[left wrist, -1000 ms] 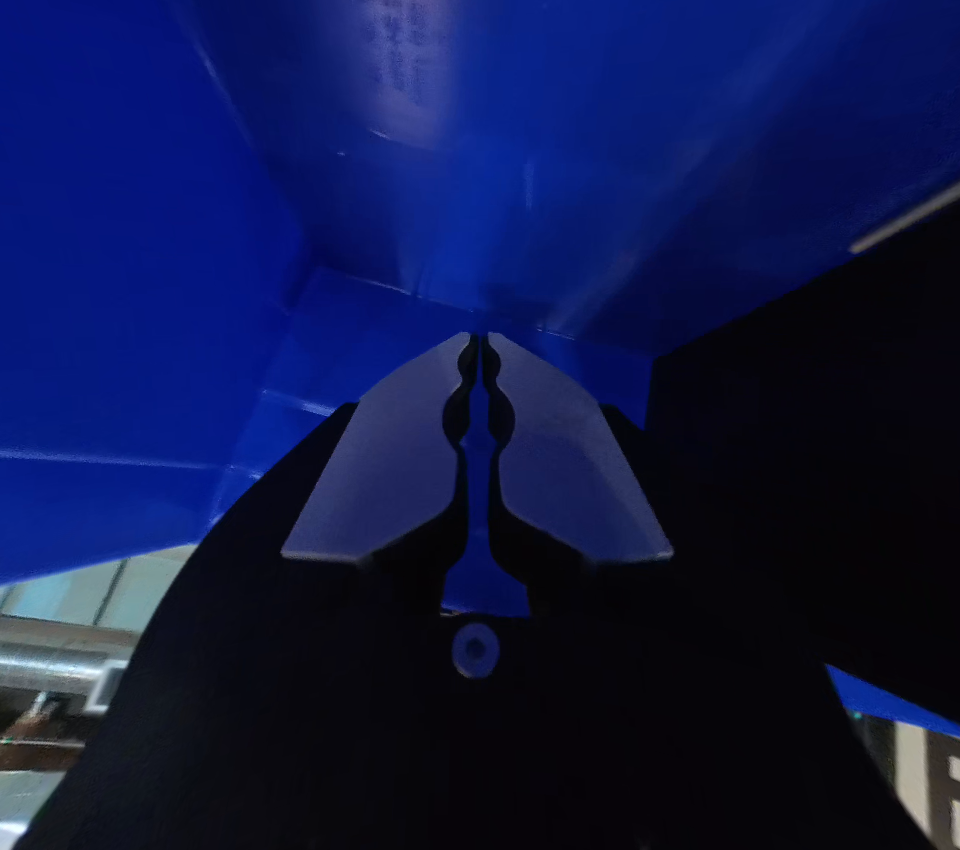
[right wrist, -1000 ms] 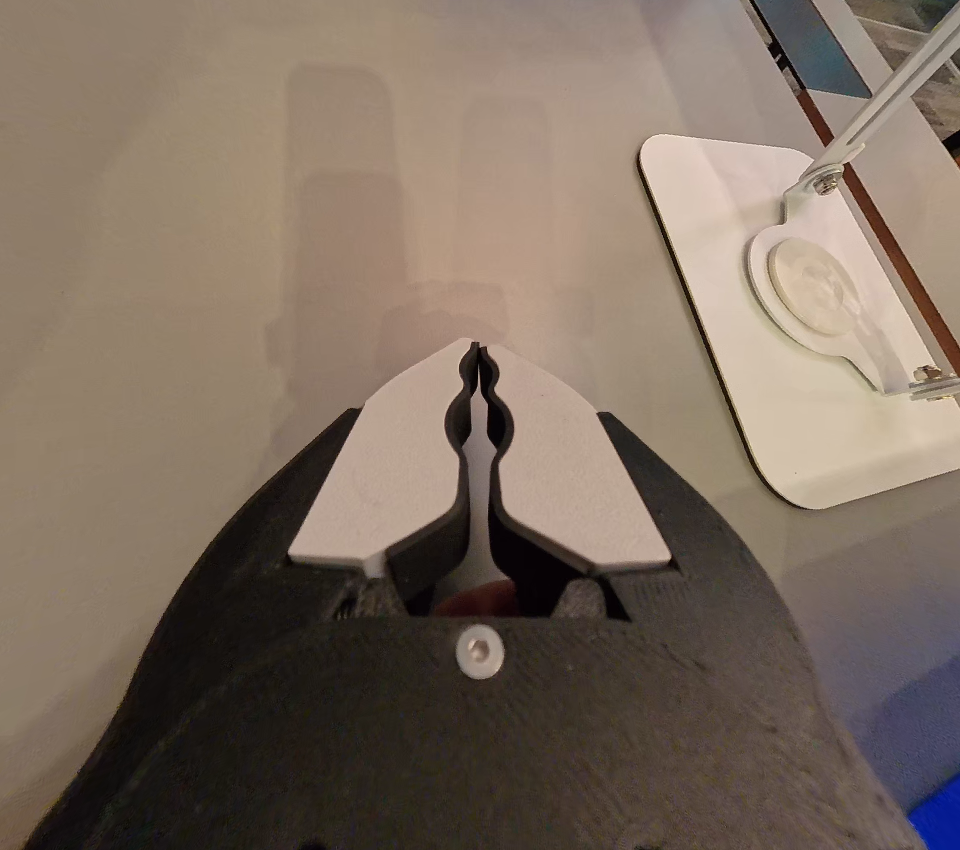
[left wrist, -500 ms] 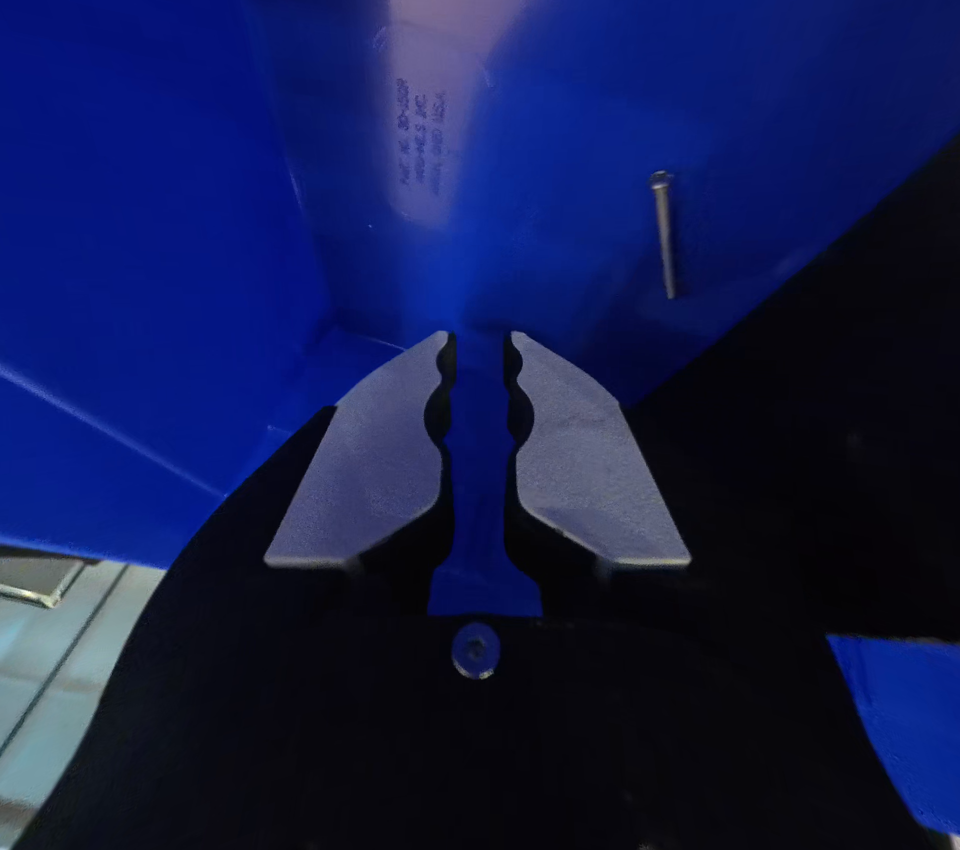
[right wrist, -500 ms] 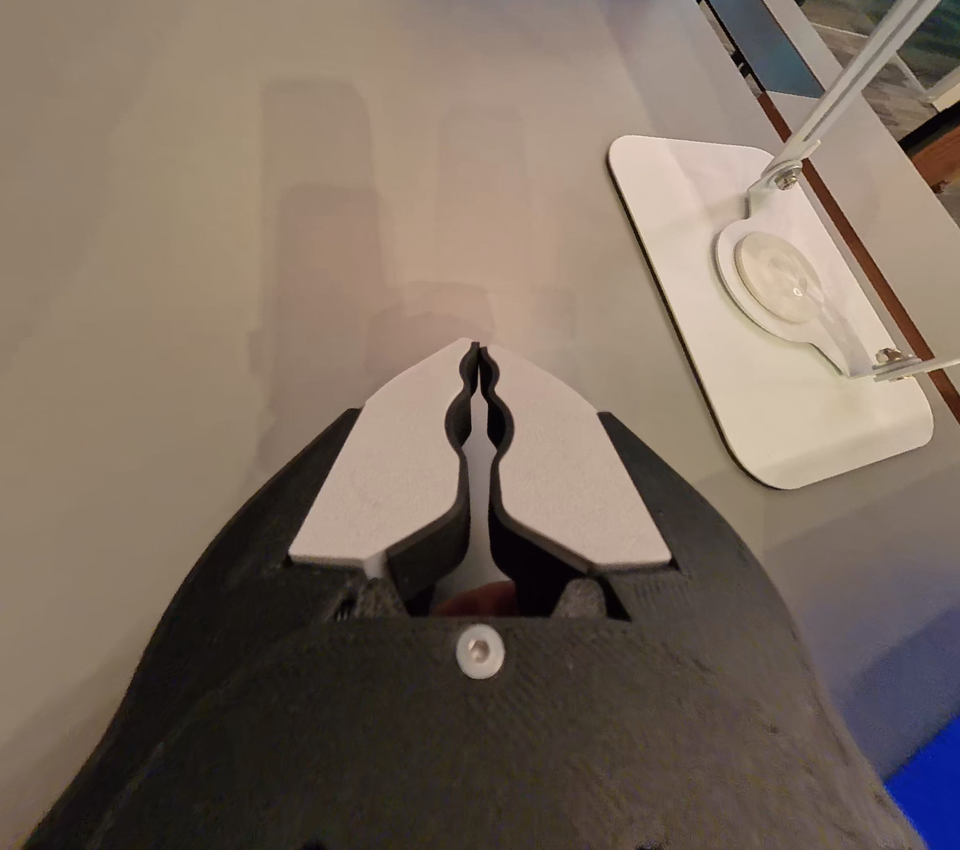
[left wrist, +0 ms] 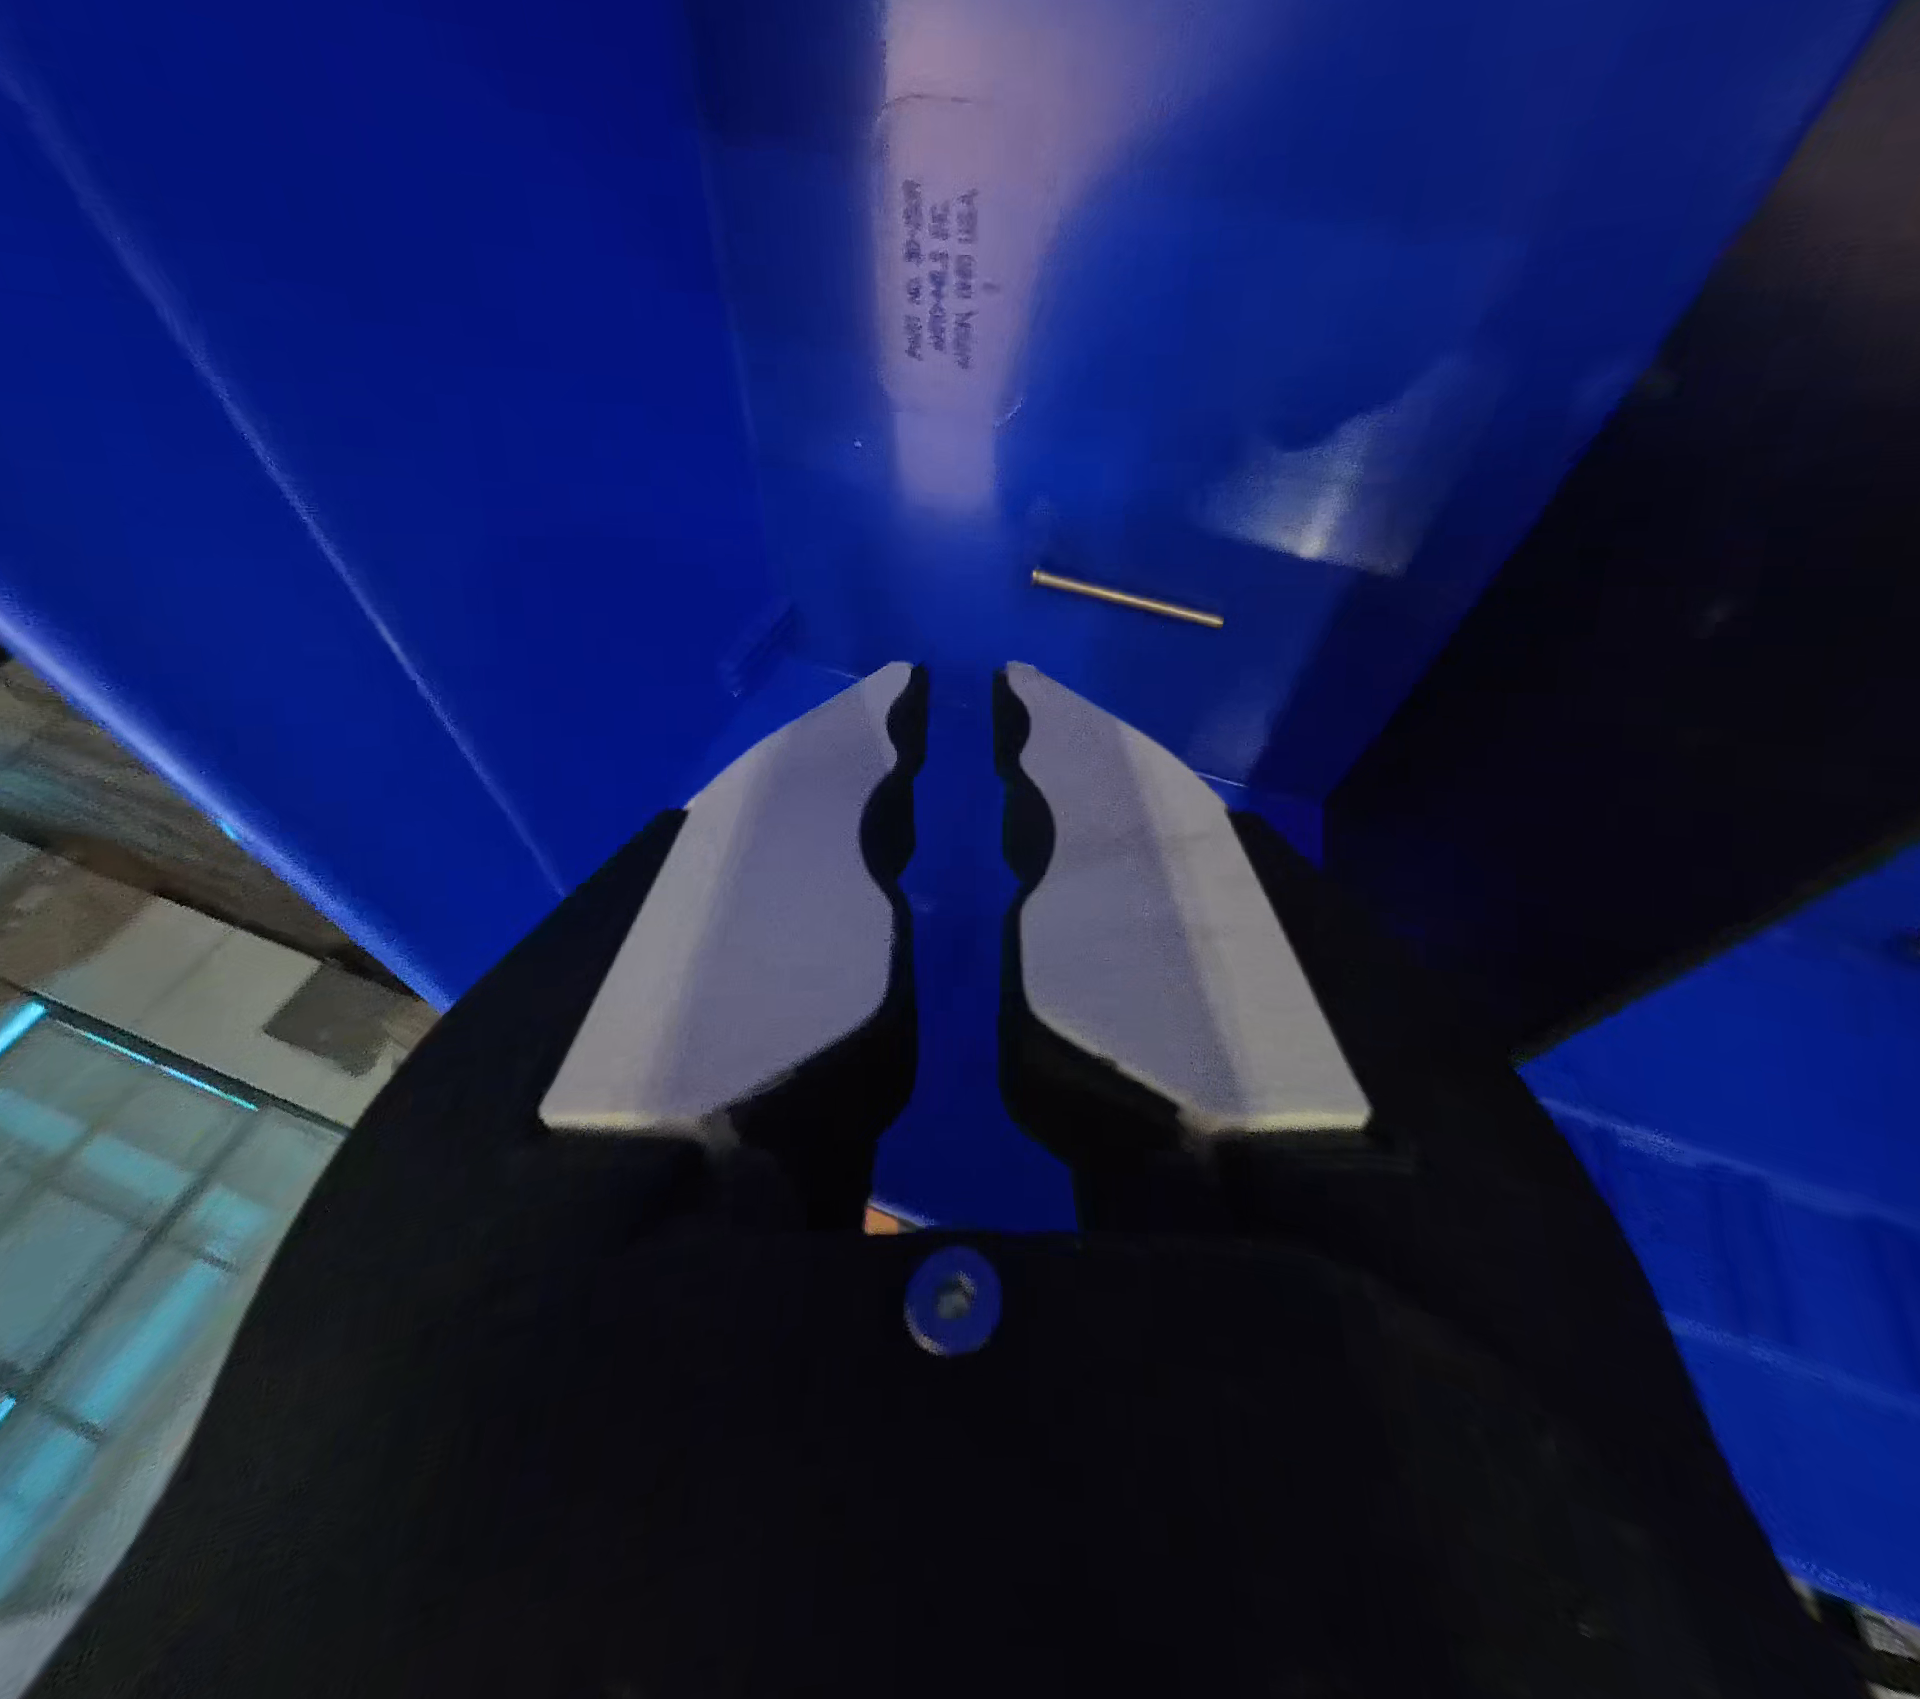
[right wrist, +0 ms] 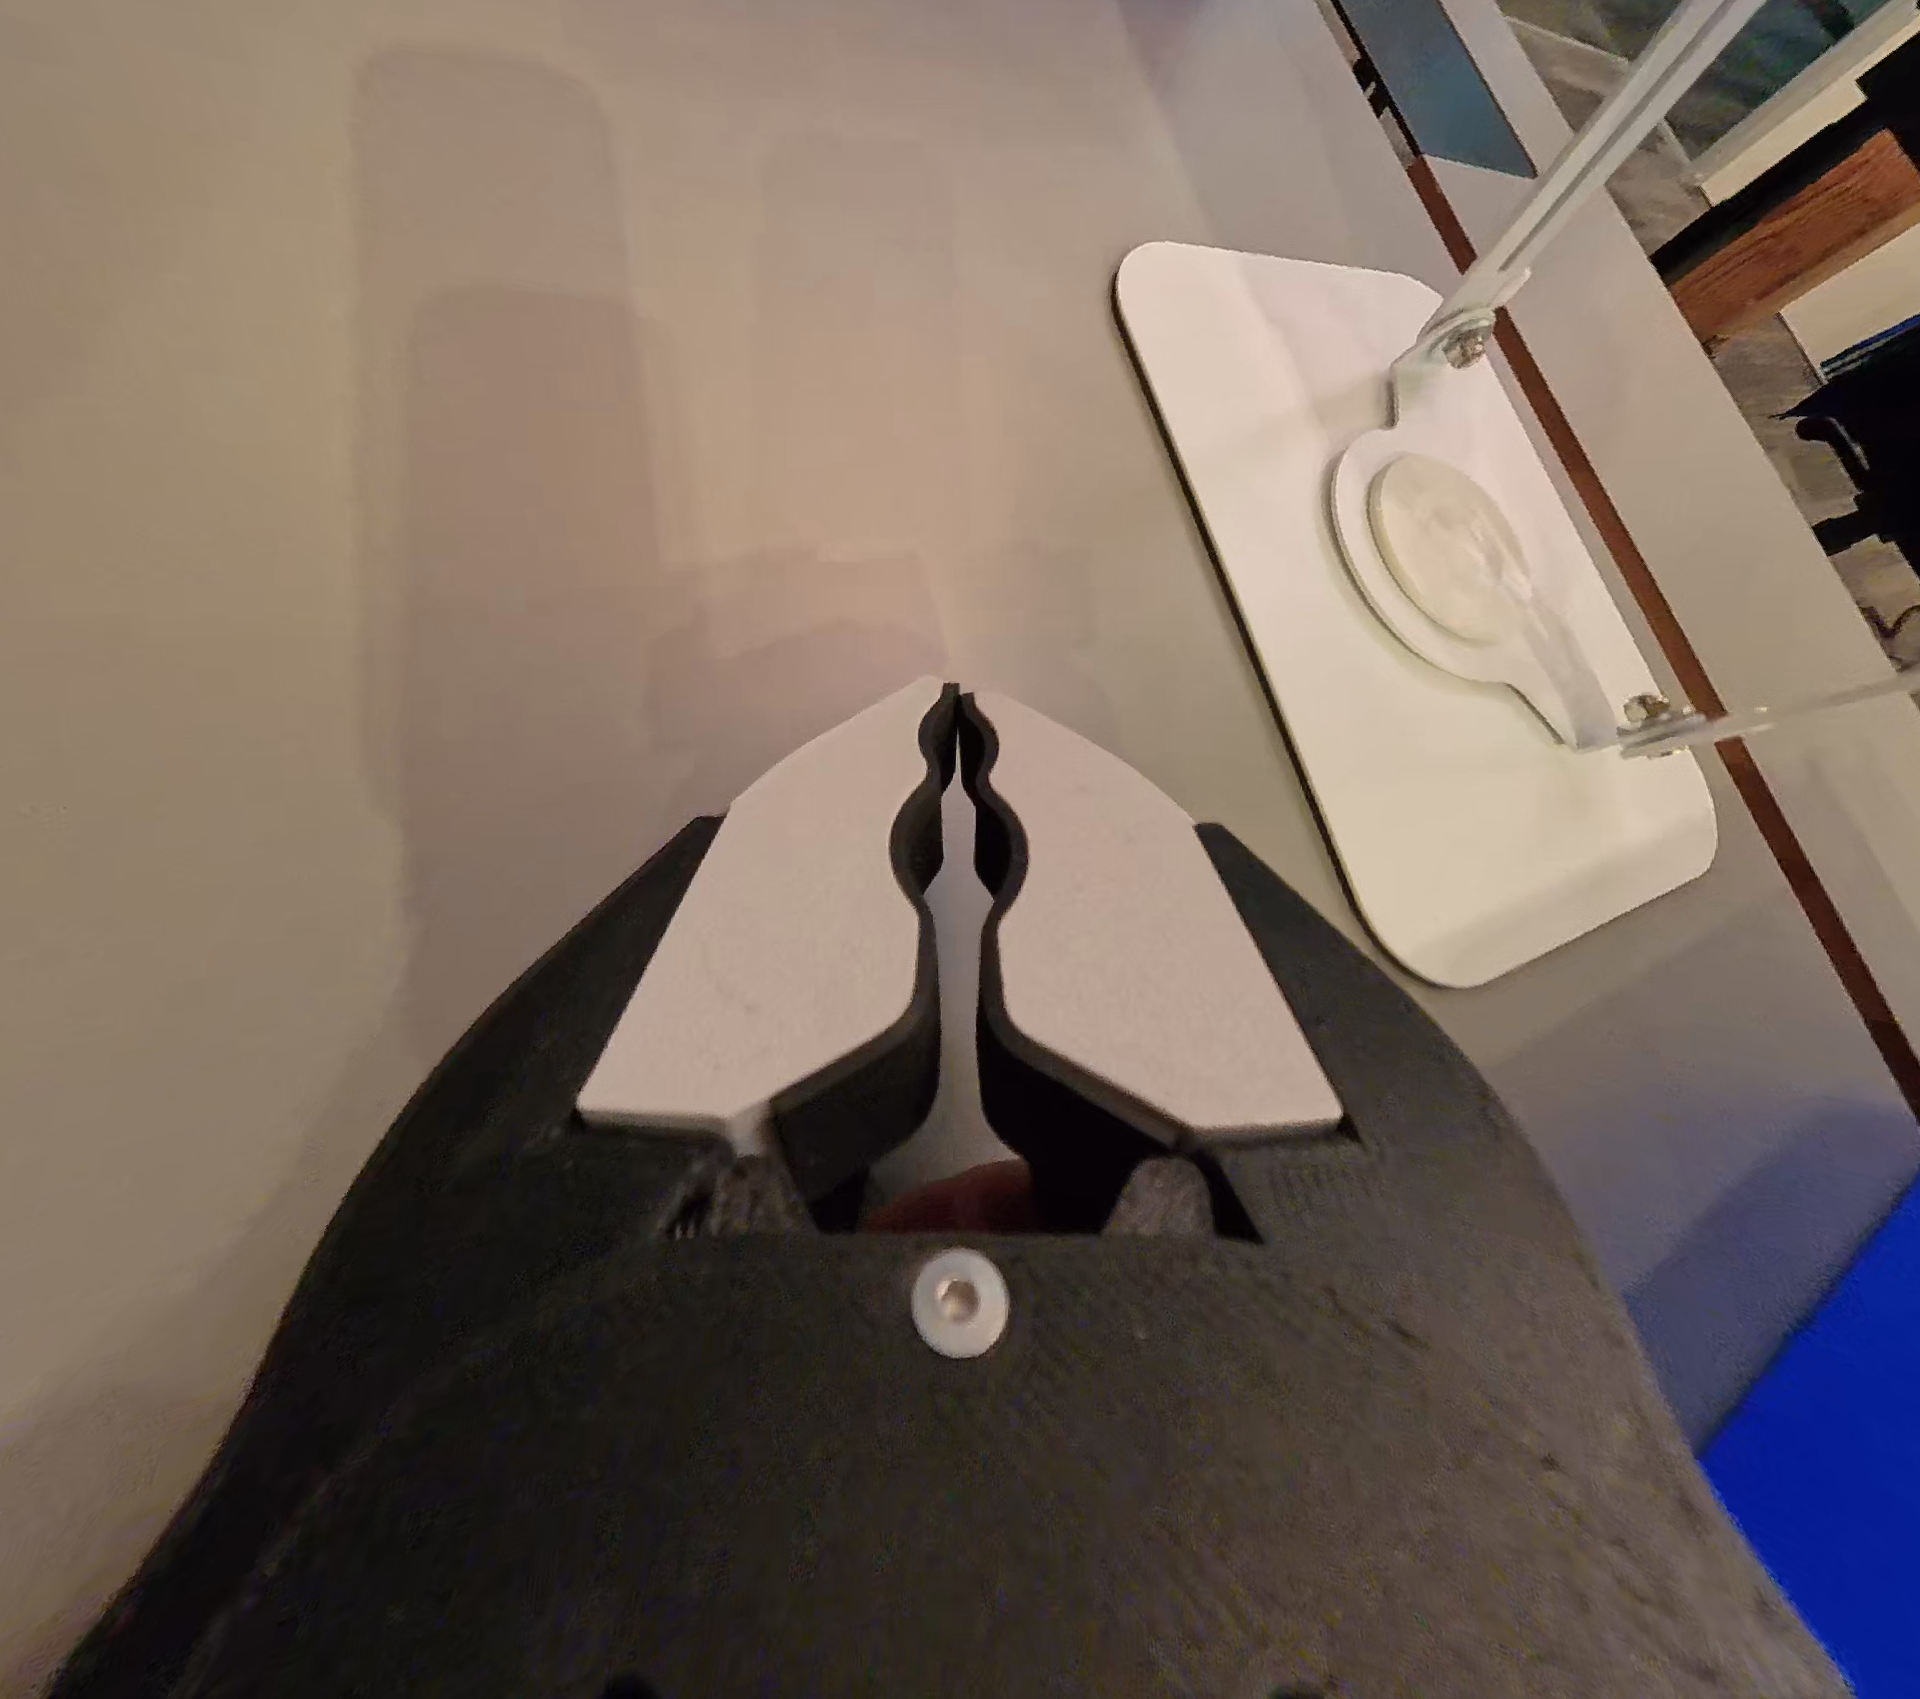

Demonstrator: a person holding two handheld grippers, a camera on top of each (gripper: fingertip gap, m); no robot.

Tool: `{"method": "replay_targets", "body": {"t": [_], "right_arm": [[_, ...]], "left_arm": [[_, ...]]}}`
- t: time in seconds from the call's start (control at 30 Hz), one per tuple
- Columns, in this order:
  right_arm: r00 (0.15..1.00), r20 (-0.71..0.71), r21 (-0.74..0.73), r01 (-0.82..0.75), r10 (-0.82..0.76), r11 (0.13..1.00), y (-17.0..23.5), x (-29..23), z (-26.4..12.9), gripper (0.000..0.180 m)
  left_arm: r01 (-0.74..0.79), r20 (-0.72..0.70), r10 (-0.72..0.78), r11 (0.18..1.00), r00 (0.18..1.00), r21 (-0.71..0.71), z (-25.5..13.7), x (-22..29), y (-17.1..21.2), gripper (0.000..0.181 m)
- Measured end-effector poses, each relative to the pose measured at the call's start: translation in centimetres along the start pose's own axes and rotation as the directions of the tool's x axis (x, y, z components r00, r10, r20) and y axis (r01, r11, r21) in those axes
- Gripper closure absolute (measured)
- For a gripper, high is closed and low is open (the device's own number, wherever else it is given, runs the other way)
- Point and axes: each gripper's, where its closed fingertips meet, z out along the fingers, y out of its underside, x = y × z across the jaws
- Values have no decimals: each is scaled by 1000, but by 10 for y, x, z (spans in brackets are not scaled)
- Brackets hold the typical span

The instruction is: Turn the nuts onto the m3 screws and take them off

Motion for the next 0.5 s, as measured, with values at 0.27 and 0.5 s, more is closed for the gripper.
{"method": "replay_targets", "body": {"t": [0.27,0.5], "right_arm": [[999,25,30,37,-38,999,-7,-6,2,180],[999,36,67,18,-21,998,-7,-8,-8,180]], "left_arm": [[174,-201,-216,963,955,-206,16,18,17,172],[48,-202,-131,928,971,-369,24,27,30,174]]}}
